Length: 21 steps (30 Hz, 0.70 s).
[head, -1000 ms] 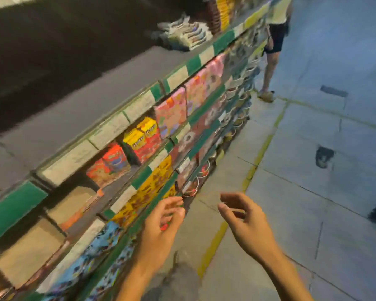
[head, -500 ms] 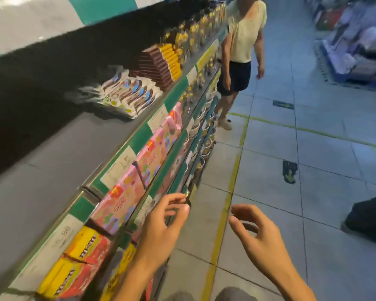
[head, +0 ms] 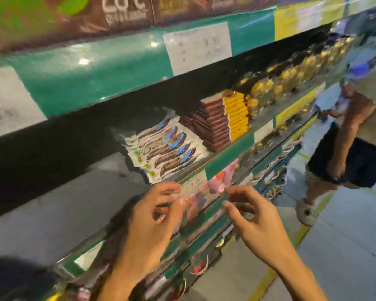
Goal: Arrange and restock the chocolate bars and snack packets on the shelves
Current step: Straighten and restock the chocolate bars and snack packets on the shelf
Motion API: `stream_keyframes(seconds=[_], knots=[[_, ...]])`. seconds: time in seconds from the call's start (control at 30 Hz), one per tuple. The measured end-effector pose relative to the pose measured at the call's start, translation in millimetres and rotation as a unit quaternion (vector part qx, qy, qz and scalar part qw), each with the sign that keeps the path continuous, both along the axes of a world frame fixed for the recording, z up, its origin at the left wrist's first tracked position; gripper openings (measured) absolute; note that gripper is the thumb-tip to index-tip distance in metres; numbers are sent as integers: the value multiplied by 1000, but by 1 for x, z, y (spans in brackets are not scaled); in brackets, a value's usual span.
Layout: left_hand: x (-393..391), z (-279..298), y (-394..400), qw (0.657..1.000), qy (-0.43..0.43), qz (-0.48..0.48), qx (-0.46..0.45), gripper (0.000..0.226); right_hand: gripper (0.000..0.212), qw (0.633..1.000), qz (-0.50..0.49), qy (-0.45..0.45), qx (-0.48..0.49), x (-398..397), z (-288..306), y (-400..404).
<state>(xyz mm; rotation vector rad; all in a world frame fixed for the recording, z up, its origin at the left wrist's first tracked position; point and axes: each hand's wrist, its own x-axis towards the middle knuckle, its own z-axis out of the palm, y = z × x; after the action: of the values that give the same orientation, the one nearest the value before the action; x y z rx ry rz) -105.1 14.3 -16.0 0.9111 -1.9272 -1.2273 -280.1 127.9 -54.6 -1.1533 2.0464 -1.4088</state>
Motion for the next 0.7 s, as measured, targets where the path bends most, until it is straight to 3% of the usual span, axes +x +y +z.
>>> stream_keyframes(seconds=[0.1,0.17,0.23,0.3,0.37,0.43,0.53,0.63,0.7], knots=[[-12,27,-17,997,31,74,-2,15,18,994,95,54,-27,-25,25,-37],[-17,40,-35,991,10,120,-65,9,21,984,142,101,-46,-34,37,-59],[-20,49,-59,976,-28,177,-125,9,27,970,172,160,-61,-38,48,-82],[-24,54,-90,955,-125,223,-150,25,36,951,190,235,-71,-41,57,-105],[-33,59,-119,938,-241,208,-139,30,43,929,205,301,-69,-42,64,-124],[-44,67,-127,937,-319,132,-43,41,48,905,219,359,-63,-43,68,-139],[-56,73,-126,943,-324,64,39,48,53,878,238,412,-45,-44,68,-155],[-60,78,-122,948,-303,89,47,15,55,866,263,425,-23,-46,65,-162],[-59,78,-123,945,-310,101,21,12,53,866,272,419,-18,-48,64,-162]])
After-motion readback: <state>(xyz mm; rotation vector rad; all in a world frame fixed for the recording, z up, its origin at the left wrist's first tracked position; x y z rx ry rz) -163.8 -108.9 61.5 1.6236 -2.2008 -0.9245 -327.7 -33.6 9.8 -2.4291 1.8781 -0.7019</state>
